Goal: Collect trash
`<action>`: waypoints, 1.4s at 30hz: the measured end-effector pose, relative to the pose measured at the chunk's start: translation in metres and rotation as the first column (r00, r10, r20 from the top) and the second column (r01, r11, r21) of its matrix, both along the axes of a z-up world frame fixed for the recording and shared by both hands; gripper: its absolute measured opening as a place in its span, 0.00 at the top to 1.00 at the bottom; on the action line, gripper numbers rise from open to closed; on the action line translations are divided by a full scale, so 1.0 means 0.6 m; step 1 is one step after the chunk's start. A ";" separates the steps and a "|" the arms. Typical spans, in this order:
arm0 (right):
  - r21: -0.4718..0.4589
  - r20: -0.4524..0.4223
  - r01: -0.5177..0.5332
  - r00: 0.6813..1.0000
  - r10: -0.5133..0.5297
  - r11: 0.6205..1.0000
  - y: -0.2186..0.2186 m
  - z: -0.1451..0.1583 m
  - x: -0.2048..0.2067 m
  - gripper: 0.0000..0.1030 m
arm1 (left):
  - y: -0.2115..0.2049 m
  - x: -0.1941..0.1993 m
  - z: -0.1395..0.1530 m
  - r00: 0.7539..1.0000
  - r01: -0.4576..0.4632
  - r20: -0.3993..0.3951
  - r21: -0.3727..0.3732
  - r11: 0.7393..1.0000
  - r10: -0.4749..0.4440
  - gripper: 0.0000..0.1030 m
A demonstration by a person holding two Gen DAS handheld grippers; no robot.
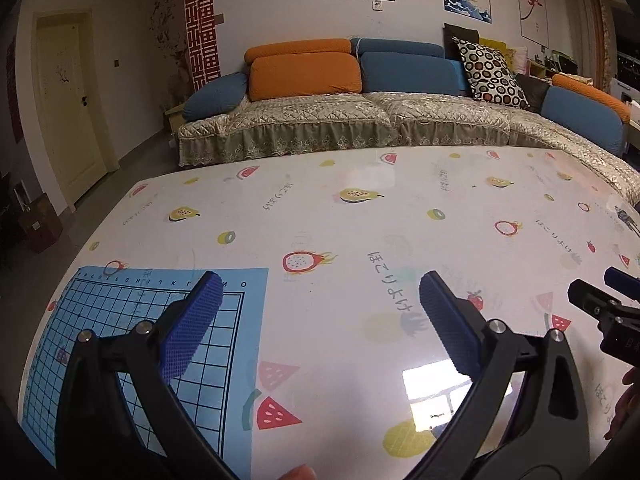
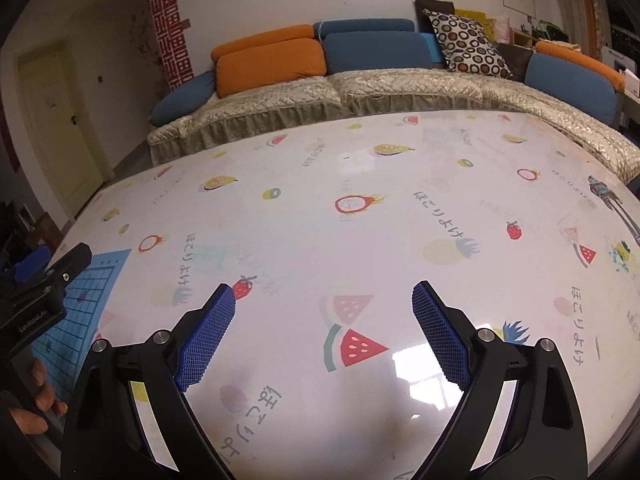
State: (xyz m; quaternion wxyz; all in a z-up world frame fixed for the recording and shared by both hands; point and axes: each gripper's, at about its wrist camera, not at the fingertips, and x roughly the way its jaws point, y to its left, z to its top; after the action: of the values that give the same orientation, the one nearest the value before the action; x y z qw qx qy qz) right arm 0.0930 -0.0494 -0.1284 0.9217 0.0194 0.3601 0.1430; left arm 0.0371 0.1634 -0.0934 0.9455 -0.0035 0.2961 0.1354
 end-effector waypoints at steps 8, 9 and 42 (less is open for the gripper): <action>0.020 0.001 0.009 1.000 -0.009 1.000 -0.013 -0.004 0.007 0.13 | -0.003 0.020 -0.014 1.000 0.015 -0.012 -0.030 0.999 -0.016 0.06; 0.016 0.007 0.005 1.000 -0.005 1.000 -0.011 -0.003 0.005 0.13 | -0.004 0.022 -0.016 1.000 0.013 -0.013 -0.024 1.000 -0.013 0.06; 0.019 0.028 -0.012 1.000 0.012 1.000 0.001 0.016 0.001 0.13 | -0.001 0.016 0.010 0.999 -0.024 0.027 0.012 1.000 0.024 0.06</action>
State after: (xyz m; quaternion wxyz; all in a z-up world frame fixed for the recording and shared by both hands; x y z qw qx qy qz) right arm 0.0935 -0.0487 -0.1189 0.9254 0.0242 0.3461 0.1524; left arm 0.0465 0.1626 -0.0871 0.9478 -0.0031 0.2822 0.1485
